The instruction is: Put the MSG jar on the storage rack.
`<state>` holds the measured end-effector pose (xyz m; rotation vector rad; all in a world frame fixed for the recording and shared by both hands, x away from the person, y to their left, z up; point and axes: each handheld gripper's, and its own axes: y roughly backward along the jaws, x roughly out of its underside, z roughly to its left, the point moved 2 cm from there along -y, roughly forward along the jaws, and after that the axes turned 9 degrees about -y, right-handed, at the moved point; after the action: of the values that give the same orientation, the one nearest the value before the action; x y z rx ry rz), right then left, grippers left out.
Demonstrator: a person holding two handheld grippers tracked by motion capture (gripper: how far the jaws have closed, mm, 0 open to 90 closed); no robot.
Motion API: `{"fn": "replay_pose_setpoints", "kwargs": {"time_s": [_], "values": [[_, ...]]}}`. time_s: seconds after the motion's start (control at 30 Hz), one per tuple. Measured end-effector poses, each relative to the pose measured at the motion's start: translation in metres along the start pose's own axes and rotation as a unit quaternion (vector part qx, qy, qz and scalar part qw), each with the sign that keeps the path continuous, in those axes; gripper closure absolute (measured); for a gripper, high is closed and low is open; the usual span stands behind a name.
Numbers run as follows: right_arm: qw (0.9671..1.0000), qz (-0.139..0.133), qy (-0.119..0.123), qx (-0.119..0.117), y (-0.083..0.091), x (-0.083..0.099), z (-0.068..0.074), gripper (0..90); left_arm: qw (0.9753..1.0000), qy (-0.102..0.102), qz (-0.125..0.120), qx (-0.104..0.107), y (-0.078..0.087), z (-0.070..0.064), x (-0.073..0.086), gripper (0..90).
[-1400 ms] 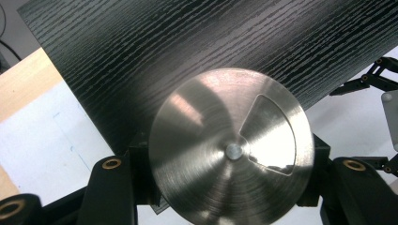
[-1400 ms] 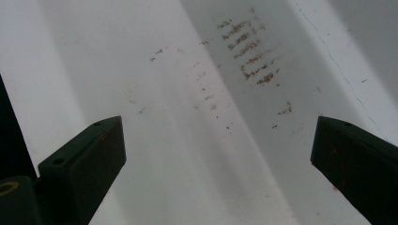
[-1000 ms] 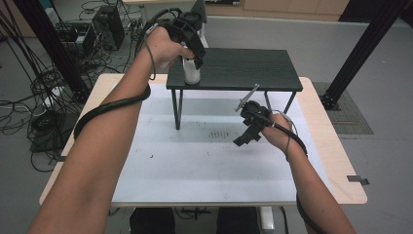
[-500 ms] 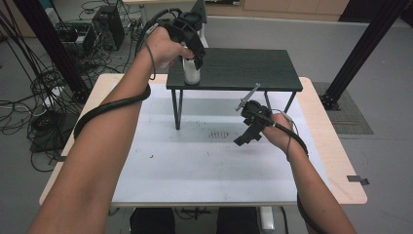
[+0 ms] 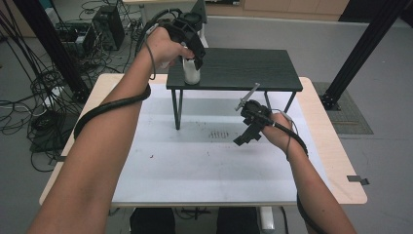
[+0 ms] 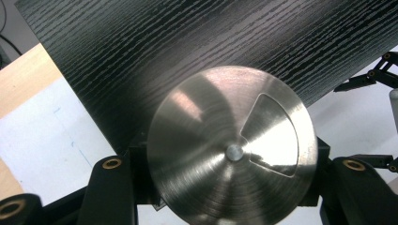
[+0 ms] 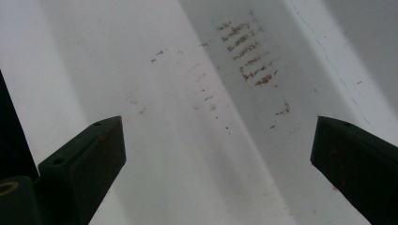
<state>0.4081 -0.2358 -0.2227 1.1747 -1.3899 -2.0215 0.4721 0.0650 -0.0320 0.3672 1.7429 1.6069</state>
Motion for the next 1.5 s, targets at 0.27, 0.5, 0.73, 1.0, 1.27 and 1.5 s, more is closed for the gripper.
{"fn": "replay_pose_setpoints", "kwargs": {"time_s": [0.27,0.5,0.73,1.0,1.27,1.5], "values": [[1.0,-0.001,0.0,0.001,0.001,0.0005,-0.0003,3.6,1.0,0.0,-0.001,0.001,-0.0005,0.0005,0.0009,42.7],[1.0,0.0,-0.002,-0.001,-0.0008,0.0013,-0.0006,3.6,1.0,0.001,-0.001,0.0,-0.0013,0.0,0.0009,42.7],[1.0,0.0,-0.002,-0.001,-0.0002,0.0008,-0.0012,3.6,1.0,0.001,0.002,0.001,-0.0023,0.0001,0.0,42.8],[1.0,-0.002,-0.003,-0.001,-0.0001,0.0015,-0.0009,3.6,1.0,0.001,0.004,0.0,-0.004,-0.0003,-0.0001,42.8],[1.0,0.0,-0.004,0.001,0.0007,0.0026,-0.0012,3.6,1.0,0.002,0.006,0.001,-0.0046,0.0003,-0.0008,42.8],[1.0,-0.001,-0.004,0.0,0.0007,0.0029,-0.0016,3.6,1.0,0.002,0.006,0.002,-0.0047,0.001,-0.0009,42.8]]}}
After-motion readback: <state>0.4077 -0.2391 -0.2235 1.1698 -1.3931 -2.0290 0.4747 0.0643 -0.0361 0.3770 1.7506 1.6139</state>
